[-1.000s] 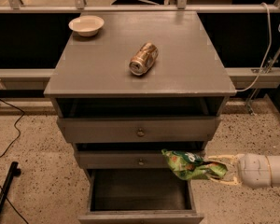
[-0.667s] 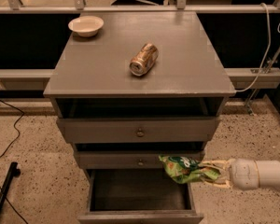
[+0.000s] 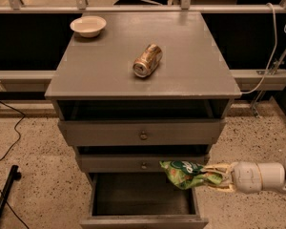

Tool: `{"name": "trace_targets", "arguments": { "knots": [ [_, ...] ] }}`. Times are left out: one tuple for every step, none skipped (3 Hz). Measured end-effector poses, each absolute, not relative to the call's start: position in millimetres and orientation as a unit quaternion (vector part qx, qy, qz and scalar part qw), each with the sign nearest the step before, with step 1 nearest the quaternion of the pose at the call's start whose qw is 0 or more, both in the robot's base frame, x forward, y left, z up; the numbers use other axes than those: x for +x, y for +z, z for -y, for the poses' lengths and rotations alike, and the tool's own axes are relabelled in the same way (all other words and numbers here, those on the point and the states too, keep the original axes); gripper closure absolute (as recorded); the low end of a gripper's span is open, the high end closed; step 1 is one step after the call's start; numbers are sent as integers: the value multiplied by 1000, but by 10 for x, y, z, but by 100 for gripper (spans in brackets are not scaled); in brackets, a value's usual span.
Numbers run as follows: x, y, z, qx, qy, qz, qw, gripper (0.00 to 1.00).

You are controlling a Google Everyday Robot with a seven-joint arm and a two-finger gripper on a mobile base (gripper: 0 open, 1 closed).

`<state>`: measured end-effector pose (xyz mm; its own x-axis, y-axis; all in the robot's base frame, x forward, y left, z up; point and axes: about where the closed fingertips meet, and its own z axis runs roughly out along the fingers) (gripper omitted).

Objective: Place green rice chip bag into bottom drawer

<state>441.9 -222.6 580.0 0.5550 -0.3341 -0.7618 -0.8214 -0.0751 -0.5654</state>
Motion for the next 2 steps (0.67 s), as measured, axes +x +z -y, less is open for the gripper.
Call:
{"name": "trace_targets", "arguments": {
  "knots": [
    [4502,5351,2258,-688,229,-440,530,100],
    [4508,4424,2334,-695,207,-483,491,100]
  ]
}}
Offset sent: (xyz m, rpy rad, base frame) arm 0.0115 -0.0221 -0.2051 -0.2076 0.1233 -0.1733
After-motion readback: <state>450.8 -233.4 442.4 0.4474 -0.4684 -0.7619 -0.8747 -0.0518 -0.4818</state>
